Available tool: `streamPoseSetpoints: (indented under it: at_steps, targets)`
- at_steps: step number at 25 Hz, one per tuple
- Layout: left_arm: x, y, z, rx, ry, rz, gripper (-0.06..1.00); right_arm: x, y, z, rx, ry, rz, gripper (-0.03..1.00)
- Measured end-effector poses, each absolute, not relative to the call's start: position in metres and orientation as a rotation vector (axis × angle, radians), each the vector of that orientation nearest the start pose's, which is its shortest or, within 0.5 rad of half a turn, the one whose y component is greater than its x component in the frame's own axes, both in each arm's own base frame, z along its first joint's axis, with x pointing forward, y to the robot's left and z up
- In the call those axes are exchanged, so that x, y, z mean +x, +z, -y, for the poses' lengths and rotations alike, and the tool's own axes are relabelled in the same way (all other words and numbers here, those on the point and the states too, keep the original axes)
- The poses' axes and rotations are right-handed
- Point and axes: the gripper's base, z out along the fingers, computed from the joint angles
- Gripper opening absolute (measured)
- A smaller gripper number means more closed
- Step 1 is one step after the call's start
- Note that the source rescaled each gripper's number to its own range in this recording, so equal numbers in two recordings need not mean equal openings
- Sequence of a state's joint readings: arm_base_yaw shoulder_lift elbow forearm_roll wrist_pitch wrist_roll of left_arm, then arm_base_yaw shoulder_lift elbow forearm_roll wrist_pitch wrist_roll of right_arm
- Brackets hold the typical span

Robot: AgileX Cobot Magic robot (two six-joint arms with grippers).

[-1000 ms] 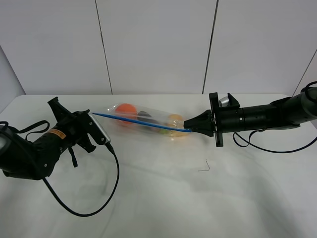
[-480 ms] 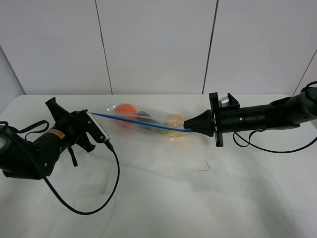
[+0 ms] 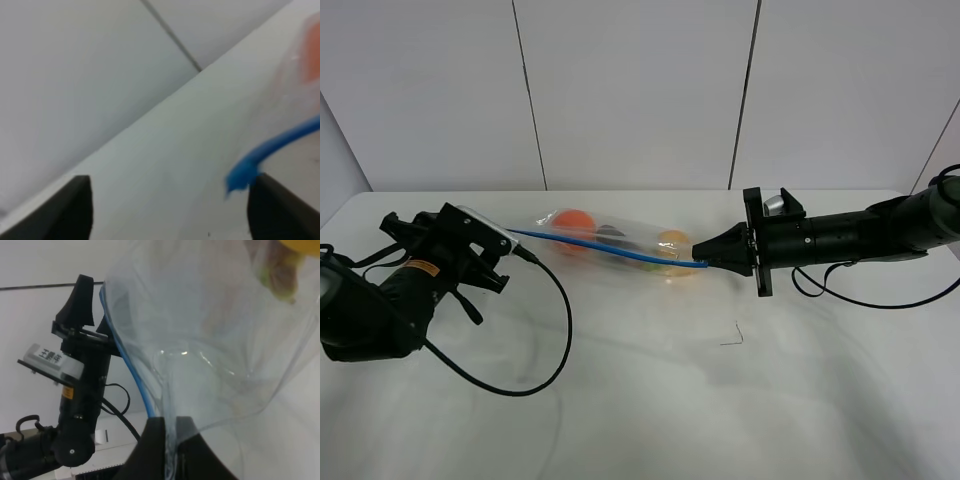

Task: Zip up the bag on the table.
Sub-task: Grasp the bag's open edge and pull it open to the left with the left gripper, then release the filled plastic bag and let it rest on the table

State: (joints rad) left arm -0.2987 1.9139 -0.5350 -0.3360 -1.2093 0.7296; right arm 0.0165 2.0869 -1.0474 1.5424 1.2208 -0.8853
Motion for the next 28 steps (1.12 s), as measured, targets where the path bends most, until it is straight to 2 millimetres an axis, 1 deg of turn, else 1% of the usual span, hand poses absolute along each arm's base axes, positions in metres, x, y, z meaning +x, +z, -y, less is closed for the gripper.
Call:
streamPoseSetpoints:
  at_steps: [3, 8, 11, 18, 20, 23, 26, 28]
  targets:
    - [0.302, 0.131, 0.058, 0.378, 0.46, -1.652, 0.99, 0.351, 0.132, -0.091, 0.262, 1.818, -2.447, 0.0]
    - [0.301, 0.131, 0.051, 0.124, 0.349, -1.691, 1.0, 0.352, 0.132, -0.091, 0.269, 1.82, -2.446, 0.0]
    - [0.301, 0.131, 0.05, 0.091, 0.333, -1.693, 1.0, 0.352, 0.132, -0.091, 0.27, 1.821, -2.445, 0.0]
    - [0.301, 0.129, 0.05, 0.088, 0.329, -1.708, 1.0, 0.352, 0.132, -0.091, 0.275, 1.822, -2.447, 0.0]
    - [0.3, 0.127, 0.051, 0.092, 0.315, -1.749, 1.0, 0.352, 0.132, -0.091, 0.277, 1.823, -2.447, 0.0]
    - [0.299, 0.126, 0.046, 0.078, 0.287, -1.847, 1.0, 0.352, 0.132, -0.091, 0.28, 1.822, -2.448, 0.0]
    - [0.301, 0.131, 0.031, 0.022, 0.255, -1.956, 1.0, 0.352, 0.132, -0.091, 0.282, 1.823, -2.447, 0.0]
    - [0.304, 0.139, 0.021, -0.013, 0.219, -2.041, 1.0, 0.352, 0.132, -0.091, 0.283, 1.823, -2.448, 0.0]
